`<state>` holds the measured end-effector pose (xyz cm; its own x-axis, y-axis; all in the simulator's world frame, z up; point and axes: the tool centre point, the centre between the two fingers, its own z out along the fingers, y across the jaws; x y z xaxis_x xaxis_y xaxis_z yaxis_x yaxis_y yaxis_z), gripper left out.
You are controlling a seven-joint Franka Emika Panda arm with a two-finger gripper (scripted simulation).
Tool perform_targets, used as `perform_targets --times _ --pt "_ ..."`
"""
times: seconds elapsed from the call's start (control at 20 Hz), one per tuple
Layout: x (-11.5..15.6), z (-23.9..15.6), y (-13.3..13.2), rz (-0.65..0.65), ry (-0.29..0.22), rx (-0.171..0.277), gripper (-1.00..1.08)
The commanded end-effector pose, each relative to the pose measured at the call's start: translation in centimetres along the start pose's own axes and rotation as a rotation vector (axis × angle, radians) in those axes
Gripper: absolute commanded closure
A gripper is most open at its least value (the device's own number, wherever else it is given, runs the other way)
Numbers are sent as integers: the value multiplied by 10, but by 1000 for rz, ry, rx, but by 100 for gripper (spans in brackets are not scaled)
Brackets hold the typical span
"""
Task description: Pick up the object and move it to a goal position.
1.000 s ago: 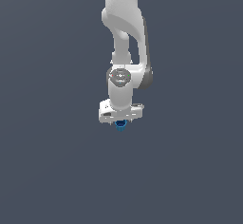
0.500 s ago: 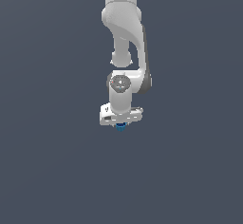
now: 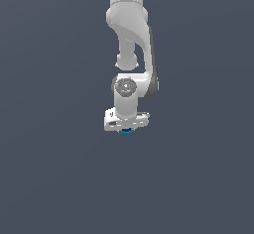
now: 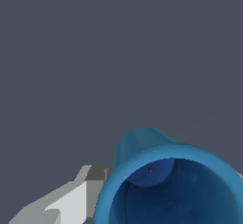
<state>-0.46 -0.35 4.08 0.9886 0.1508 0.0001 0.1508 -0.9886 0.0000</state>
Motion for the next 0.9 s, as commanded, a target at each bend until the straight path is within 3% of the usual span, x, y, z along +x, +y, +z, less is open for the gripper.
perform_targets --times 0.0,0.4,0.85 --pt "0 -1 0 0 0 0 108" --pt "-13 -15 -11 0 0 0 108" --pt "-48 -56 -39 0 0 0 108"
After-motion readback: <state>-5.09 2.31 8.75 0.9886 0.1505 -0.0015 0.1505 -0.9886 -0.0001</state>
